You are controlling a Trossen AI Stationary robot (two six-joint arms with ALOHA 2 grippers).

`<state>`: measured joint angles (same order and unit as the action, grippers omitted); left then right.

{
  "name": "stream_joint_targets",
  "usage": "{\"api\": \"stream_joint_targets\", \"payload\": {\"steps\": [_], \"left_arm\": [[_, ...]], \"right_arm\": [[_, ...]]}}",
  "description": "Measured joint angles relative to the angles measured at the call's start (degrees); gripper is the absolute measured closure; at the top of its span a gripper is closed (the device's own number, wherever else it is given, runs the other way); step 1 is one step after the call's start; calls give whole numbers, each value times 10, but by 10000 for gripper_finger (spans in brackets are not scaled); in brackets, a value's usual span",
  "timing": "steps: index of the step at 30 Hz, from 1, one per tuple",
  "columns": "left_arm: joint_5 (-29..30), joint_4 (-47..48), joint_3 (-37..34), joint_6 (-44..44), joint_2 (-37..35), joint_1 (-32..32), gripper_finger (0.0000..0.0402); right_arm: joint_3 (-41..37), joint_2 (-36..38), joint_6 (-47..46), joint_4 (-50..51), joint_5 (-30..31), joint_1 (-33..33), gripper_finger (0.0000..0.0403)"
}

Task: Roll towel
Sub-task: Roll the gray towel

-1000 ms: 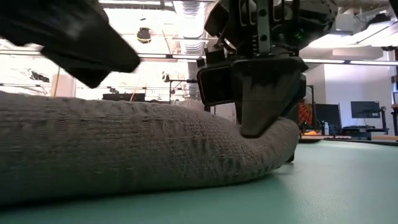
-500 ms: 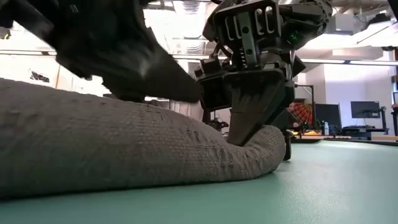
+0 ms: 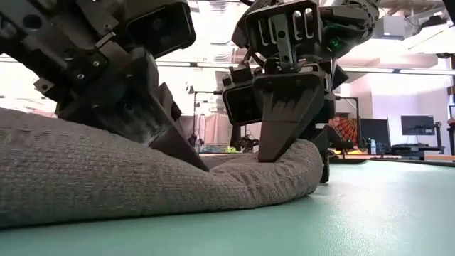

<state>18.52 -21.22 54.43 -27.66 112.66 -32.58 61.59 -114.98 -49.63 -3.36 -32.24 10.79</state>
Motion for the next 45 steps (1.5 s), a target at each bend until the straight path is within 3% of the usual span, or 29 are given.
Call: {"api": "stream_joint_targets", "payload": {"steps": [10, 18, 21, 26, 32, 45], "left_arm": [[1, 9, 0, 0, 0, 0, 401], [1, 12, 0, 3, 0, 1, 401], [0, 12, -5, 4, -1, 3, 401], [-3, 2, -21, -6, -1, 9, 401], [-13, 2, -22, -10, -1, 12, 401], [-19, -1, -22, -20, -1, 15, 401]], "right_arm": [[-3, 48, 46, 49, 21, -12, 259], [-2, 120, 165, 124, 31, -4, 239], [-2, 154, 262, 130, 88, 32, 239], [0, 162, 510, 118, 245, 131, 240], [0, 120, 595, 55, 458, 200, 240], [0, 50, 621, 37, 475, 189, 240]]}}
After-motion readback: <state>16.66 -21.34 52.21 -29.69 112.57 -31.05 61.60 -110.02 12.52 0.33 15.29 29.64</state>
